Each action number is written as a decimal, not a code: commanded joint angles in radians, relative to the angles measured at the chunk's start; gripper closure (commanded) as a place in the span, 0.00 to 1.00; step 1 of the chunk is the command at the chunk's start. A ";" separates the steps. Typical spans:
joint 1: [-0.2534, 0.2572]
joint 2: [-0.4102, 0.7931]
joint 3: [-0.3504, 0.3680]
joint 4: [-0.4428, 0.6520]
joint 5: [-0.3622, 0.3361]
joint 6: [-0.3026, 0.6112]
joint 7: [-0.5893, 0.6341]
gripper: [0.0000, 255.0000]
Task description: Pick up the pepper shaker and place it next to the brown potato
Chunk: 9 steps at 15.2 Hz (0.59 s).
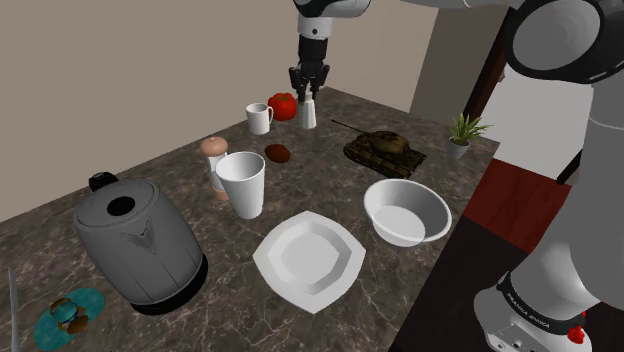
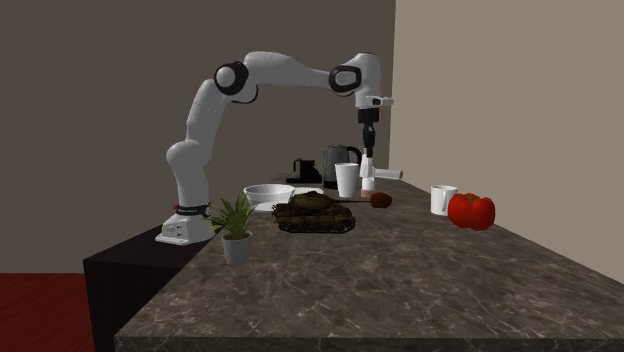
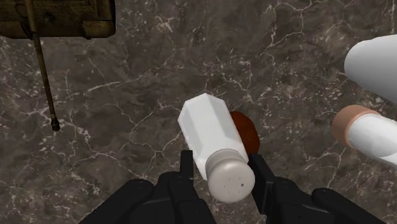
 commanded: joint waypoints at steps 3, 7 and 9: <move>0.004 0.004 0.002 -0.048 0.003 0.052 -0.004 1.00; 0.006 0.008 0.004 -0.095 0.006 0.103 -0.011 1.00; 0.007 0.012 0.004 -0.116 0.008 0.128 -0.015 1.00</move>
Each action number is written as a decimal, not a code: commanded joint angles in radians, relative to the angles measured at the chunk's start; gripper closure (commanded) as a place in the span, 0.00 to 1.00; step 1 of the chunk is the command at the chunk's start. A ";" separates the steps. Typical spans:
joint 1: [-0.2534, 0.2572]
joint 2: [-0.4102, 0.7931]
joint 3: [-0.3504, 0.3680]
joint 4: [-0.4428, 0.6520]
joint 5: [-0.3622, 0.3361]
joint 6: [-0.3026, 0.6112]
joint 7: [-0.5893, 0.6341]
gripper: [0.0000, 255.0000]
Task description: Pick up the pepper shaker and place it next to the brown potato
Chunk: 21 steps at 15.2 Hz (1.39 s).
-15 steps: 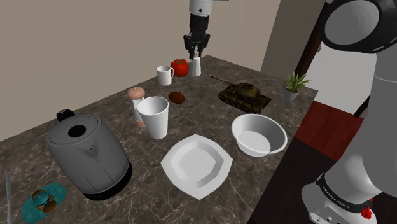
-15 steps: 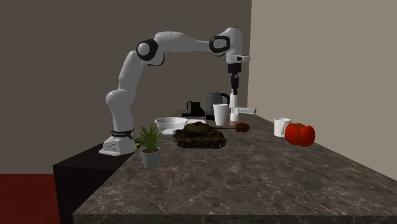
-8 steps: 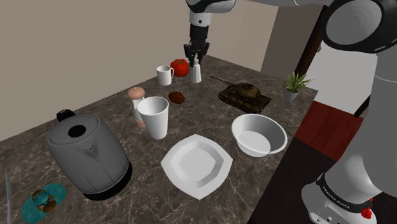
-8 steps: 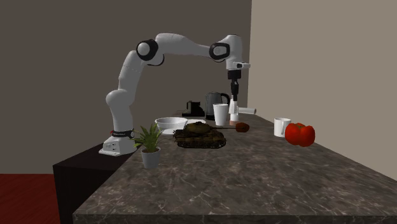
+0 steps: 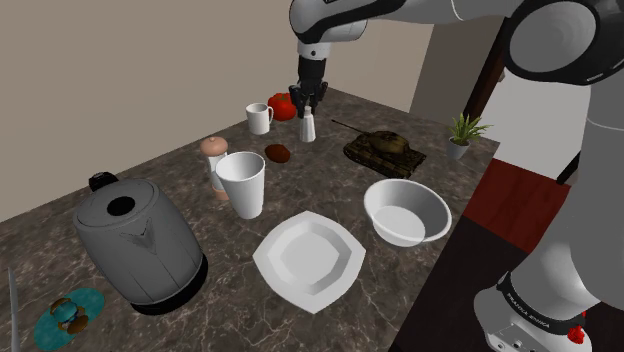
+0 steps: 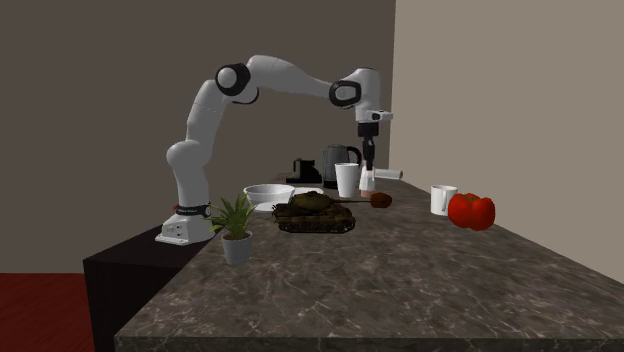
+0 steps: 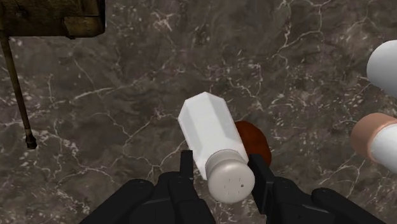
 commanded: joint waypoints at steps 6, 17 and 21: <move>0.001 0.017 0.004 -0.068 0.010 0.084 -0.014 1.00; 0.000 0.052 0.010 -0.129 0.025 0.178 -0.030 1.00; 0.000 0.052 0.010 -0.129 0.025 0.178 -0.030 1.00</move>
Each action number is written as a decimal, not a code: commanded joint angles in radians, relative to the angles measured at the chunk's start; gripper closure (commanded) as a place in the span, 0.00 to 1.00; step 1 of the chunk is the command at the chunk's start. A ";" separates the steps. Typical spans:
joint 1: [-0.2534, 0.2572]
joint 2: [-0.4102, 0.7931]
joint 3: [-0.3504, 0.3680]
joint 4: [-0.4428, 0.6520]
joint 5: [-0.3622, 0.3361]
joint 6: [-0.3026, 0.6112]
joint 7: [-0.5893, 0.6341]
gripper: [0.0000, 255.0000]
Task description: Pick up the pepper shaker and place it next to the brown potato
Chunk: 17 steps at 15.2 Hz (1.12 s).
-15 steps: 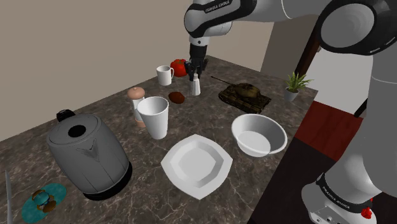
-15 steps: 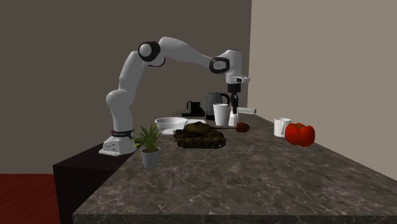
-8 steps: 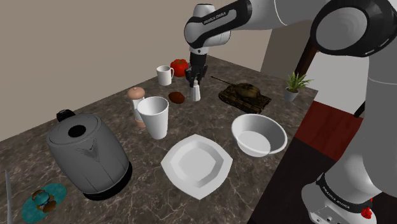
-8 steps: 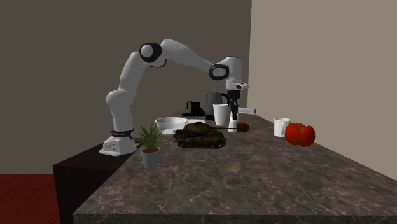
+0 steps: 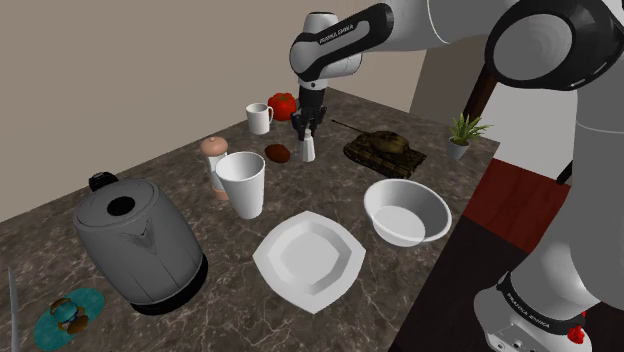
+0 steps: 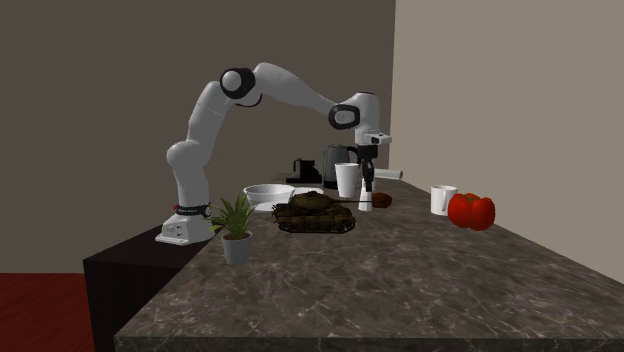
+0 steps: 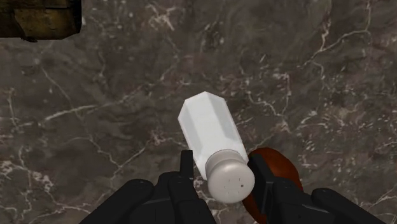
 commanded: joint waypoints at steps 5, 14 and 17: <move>0.000 0.000 0.000 0.000 0.000 0.000 0.000 0.00; -0.003 -0.048 -0.010 0.057 -0.018 -0.103 0.012 0.00; -0.003 -0.048 -0.010 0.057 -0.018 -0.103 0.012 0.00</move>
